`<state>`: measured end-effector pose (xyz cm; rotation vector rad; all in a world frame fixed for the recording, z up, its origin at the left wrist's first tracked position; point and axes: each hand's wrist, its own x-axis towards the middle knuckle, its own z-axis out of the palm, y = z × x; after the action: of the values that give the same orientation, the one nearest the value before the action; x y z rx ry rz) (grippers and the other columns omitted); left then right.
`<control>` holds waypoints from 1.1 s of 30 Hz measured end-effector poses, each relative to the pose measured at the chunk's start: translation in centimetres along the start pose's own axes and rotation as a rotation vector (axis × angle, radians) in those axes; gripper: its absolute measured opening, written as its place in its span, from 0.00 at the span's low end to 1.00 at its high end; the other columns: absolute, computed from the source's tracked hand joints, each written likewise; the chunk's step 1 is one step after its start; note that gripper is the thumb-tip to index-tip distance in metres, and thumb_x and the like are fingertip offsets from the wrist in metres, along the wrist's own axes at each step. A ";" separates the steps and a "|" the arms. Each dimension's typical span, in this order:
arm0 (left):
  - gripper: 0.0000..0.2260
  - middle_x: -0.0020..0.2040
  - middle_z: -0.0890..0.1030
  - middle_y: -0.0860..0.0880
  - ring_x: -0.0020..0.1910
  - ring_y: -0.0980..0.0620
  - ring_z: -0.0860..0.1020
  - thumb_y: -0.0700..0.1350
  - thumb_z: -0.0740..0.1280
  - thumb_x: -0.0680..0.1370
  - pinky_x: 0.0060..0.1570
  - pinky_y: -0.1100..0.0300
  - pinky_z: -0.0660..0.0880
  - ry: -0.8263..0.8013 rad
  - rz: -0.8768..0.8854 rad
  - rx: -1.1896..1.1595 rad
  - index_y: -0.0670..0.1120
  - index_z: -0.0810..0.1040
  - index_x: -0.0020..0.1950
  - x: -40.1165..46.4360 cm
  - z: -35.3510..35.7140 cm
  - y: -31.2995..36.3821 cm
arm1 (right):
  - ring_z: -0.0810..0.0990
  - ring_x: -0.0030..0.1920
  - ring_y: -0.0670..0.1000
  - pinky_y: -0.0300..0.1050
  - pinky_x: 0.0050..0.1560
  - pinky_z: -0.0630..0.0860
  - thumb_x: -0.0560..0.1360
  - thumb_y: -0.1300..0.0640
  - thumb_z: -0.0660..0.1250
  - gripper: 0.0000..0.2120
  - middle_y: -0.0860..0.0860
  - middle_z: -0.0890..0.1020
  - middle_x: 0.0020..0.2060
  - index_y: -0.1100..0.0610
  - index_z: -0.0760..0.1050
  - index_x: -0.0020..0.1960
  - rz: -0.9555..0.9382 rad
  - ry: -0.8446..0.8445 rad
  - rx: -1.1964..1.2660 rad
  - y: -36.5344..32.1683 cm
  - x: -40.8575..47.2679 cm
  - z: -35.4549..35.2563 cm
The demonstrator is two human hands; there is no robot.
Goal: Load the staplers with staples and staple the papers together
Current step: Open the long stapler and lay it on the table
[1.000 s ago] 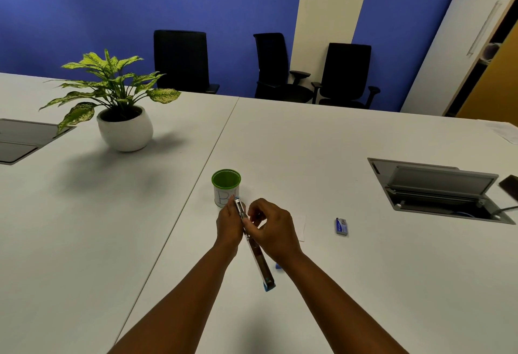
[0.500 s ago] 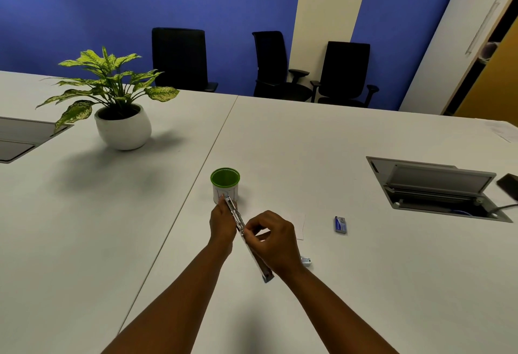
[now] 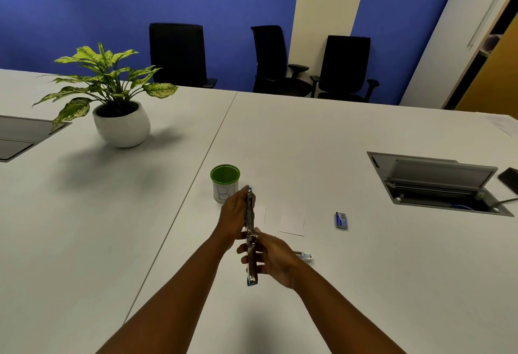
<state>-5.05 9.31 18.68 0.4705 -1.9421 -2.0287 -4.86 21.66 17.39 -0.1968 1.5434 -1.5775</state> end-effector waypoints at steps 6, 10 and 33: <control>0.18 0.32 0.71 0.48 0.25 0.59 0.72 0.51 0.50 0.82 0.22 0.70 0.69 0.000 -0.051 -0.025 0.46 0.71 0.38 -0.3 -0.2 0.3 | 0.73 0.35 0.48 0.43 0.39 0.71 0.81 0.48 0.51 0.17 0.50 0.77 0.35 0.53 0.77 0.48 -0.040 0.008 0.106 0.3 0.6 -0.4; 0.17 0.30 0.70 0.48 0.22 0.63 0.70 0.49 0.51 0.82 0.24 0.71 0.67 -0.051 0.005 0.048 0.46 0.71 0.38 -0.4 0.1 0.4 | 0.71 0.32 0.46 0.42 0.37 0.68 0.81 0.48 0.49 0.18 0.48 0.73 0.30 0.54 0.75 0.49 -0.048 -0.042 0.157 0.6 0.9 -0.7; 0.17 0.36 0.81 0.49 0.31 0.54 0.80 0.43 0.50 0.82 0.26 0.68 0.73 0.002 -0.011 -0.032 0.48 0.78 0.43 -0.3 -0.2 -0.2 | 0.66 0.24 0.44 0.33 0.23 0.63 0.82 0.50 0.48 0.18 0.49 0.70 0.28 0.56 0.71 0.41 -0.026 0.154 0.167 0.4 1.3 0.3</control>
<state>-4.66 9.30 18.51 0.4771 -1.9065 -2.0626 -5.19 20.65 16.54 -0.0021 1.5205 -1.7667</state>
